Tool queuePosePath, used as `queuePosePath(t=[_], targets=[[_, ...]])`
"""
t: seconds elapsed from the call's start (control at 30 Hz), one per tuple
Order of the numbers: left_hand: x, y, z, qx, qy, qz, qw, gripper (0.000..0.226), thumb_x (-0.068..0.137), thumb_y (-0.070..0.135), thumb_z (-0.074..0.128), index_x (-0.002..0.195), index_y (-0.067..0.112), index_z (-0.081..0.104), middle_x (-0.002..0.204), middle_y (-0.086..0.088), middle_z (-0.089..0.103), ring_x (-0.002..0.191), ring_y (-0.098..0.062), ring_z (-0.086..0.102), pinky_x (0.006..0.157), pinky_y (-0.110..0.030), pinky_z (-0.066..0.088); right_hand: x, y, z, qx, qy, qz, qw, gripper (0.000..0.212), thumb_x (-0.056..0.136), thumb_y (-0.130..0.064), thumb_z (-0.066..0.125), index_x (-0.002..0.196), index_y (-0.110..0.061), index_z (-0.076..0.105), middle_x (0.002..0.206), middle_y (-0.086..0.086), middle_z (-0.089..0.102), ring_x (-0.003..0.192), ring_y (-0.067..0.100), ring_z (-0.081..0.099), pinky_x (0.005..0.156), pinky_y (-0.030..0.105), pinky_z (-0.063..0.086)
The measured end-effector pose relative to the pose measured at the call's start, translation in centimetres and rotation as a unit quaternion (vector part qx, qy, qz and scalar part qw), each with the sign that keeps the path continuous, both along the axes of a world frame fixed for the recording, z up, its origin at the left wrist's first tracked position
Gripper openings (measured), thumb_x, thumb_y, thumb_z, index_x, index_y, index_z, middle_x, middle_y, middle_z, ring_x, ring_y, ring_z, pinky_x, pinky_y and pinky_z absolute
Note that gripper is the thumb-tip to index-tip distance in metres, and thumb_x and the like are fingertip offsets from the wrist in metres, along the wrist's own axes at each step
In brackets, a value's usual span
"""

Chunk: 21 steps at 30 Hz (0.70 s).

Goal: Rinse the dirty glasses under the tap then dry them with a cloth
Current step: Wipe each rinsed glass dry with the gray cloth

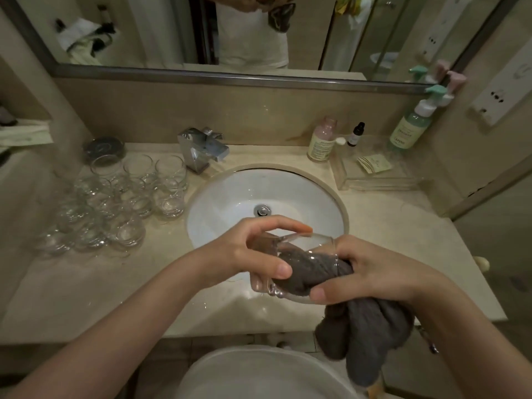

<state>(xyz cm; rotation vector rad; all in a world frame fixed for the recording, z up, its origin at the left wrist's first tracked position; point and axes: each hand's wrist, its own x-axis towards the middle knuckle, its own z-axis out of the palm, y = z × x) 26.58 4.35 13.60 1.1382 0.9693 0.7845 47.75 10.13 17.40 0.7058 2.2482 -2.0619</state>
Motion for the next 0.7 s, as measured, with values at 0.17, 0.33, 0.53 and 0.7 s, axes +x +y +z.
queuePosePath(t=[0.17,0.33,0.53,0.7], targets=[[-0.1,-0.3,0.9,0.062,0.100,-0.020,0.993,0.068,0.055,0.042,0.082,0.119,0.052,0.059,0.124,0.011,0.063,0.121,-0.001,0.057,0.097,-0.026,0.050,0.3,0.5,-2.0,-0.079,0.032,-0.047,0.995,0.012,0.069,-0.028,0.072,0.073,-0.017,0.068,0.065,-0.003,0.053,0.061,0.007,0.049,0.059,0.018,0.040],[-1.3,-0.9,1.2,0.060,0.053,0.046,0.996,0.067,0.049,0.022,0.088,0.111,0.039,0.071,0.113,-0.004,0.071,0.104,-0.019,0.069,0.087,-0.034,0.057,-1.4,0.8,-2.7,-0.119,0.062,-0.049,0.990,0.029,0.065,-0.036,0.080,0.076,-0.011,0.072,0.067,0.006,0.063,0.069,0.009,0.060,0.069,0.018,0.046],[-2.4,-1.9,-1.0,-0.181,-0.170,0.012,0.969,0.070,0.037,0.026,0.096,0.104,0.027,0.077,0.103,-0.010,0.074,0.072,-0.036,0.072,0.055,-0.034,0.059,-3.3,0.5,-1.4,-0.084,0.029,0.069,0.994,0.014,0.072,-0.015,0.078,0.079,-0.026,0.073,0.072,-0.013,0.066,0.069,0.000,0.061,0.068,0.013,0.045],[-3.5,-2.8,-1.2,-0.096,-0.061,0.080,0.990,0.060,0.056,0.030,0.084,0.114,0.038,0.070,0.118,-0.004,0.069,0.095,-0.031,0.072,0.070,-0.032,0.059,-4.3,0.4,-3.6,-0.081,0.030,0.022,0.996,0.014,0.072,-0.028,0.074,0.079,-0.016,0.071,0.073,-0.003,0.062,0.072,0.008,0.057,0.069,0.020,0.044]])
